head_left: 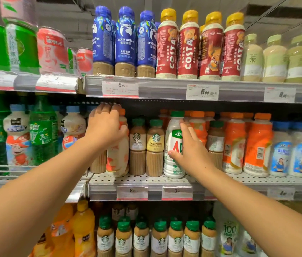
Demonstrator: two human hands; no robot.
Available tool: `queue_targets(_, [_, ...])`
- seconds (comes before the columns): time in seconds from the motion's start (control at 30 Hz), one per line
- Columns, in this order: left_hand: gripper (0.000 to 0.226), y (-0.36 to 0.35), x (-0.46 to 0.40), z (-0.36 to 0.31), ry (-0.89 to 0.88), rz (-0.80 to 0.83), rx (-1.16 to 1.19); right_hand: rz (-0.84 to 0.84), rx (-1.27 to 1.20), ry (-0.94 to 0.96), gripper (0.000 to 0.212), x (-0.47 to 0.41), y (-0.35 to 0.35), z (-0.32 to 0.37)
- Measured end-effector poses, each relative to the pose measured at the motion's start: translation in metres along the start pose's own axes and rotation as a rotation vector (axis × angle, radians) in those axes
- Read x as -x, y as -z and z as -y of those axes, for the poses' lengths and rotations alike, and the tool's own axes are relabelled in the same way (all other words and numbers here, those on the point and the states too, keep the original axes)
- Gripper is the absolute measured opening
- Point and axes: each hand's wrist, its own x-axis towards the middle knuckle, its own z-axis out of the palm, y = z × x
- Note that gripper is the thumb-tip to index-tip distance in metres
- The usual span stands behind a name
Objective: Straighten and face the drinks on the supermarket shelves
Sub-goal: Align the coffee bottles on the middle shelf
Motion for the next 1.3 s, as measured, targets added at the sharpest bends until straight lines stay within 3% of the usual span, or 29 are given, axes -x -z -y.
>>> queue_targets(0.13, [0.047, 0.008, 0.018, -0.008, -0.044, -0.083, 0.108, 0.036, 0.019, -0.041, 0.098, 0.010, 0.001, 0.005])
queue_targets(0.23, [0.048, 0.017, 0.040, -0.017, -0.095, -0.110, 0.315, 0.024, 0.043, -0.039, 0.084, 0.018, 0.006, 0.011])
queue_targets(0.37, [0.051, 0.030, 0.064, -0.026, -0.166, -0.200, 0.418, -0.018, -0.121, 0.083, 0.069, 0.032, 0.020, 0.030])
queue_targets(0.47, [0.053, 0.048, 0.076, -0.041, -0.262, -0.266, 0.467, 0.079, -0.260, 0.110, 0.076, 0.047, 0.035, 0.050])
queue_targets(0.6, [0.050, 0.070, 0.085, -0.075, -0.331, -0.163, 0.706, 0.107, -0.364, 0.050, 0.092, 0.066, 0.053, 0.062])
queue_targets(0.77, [0.044, 0.065, 0.100, -0.124, -0.335, -0.054, 0.942, 0.072, -0.406, -0.087, 0.065, 0.091, 0.075, 0.047])
queue_targets(1.0, [0.043, 0.046, 0.109, -0.198, -0.403, -0.006, 0.960, 0.073, -0.369, -0.291, 0.044, 0.120, 0.112, -0.008])
queue_targets(1.17, [0.047, 0.033, 0.111, -0.256, -0.379, 0.007, 0.976, 0.021, -0.395, -0.320, 0.038, 0.125, 0.134, -0.060])
queue_targets(1.3, [0.050, 0.023, 0.083, -0.287, -0.295, 0.163, 0.970, 0.020, -0.455, -0.320, 0.051, 0.125, 0.150, -0.109])
